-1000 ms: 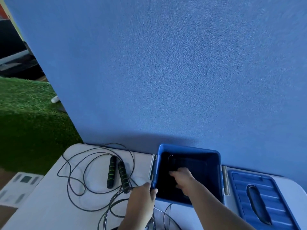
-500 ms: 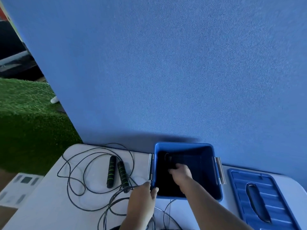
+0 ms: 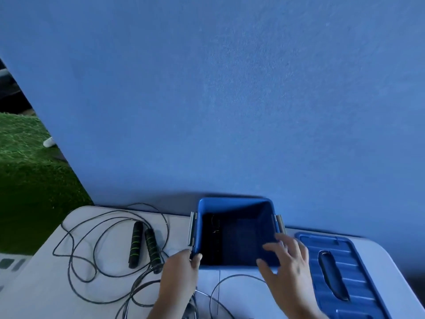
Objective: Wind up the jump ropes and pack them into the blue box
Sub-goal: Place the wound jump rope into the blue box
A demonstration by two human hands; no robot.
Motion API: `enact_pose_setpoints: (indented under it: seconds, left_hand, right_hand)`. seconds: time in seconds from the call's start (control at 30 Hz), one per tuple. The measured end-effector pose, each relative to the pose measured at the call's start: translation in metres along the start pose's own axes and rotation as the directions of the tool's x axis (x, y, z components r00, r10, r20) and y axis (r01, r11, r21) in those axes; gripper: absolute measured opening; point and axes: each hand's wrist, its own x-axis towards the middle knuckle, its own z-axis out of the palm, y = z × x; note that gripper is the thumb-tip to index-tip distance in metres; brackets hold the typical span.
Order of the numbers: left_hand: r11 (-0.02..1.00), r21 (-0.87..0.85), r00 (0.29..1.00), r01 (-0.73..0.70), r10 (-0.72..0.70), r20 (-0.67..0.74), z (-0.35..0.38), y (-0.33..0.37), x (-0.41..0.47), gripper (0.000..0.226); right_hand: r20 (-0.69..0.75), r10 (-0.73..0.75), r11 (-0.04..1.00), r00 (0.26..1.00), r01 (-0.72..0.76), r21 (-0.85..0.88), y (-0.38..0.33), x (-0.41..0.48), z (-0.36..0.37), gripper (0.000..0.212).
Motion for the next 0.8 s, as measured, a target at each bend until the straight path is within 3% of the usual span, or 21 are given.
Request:
enact_pose_setpoints:
  seconds: [0.1,0.3,0.47,0.8]
  left_hand:
    - [1.0,0.02,0.999,-0.017,0.018,-0.035,-0.001,0.004,0.007,0.039]
    - [0.998,0.044,0.999,-0.047,0.048,-0.022,-0.003,0.014,0.02,0.036]
    - [0.996,0.063,0.998,-0.064,0.065,-0.018,-0.009,0.019,0.023,0.035]
    - [0.993,-0.065,0.995,-0.099,0.098,-0.022,-0.02,0.024,-0.014,0.031]
  right_hand:
    - [0.059,0.065,0.998,0.996,-0.066,0.001,0.02,-0.016,0.005,0.045]
    - [0.098,0.173,0.981,0.98,-0.181,0.076,0.03,-0.014,0.018,0.024]
    - [0.095,0.153,0.987,0.984,-0.157,0.037,0.026,-0.01,0.016,0.022]
    - [0.1,0.173,0.984,0.98,-0.176,0.023,0.005,-0.022,-0.003,0.02]
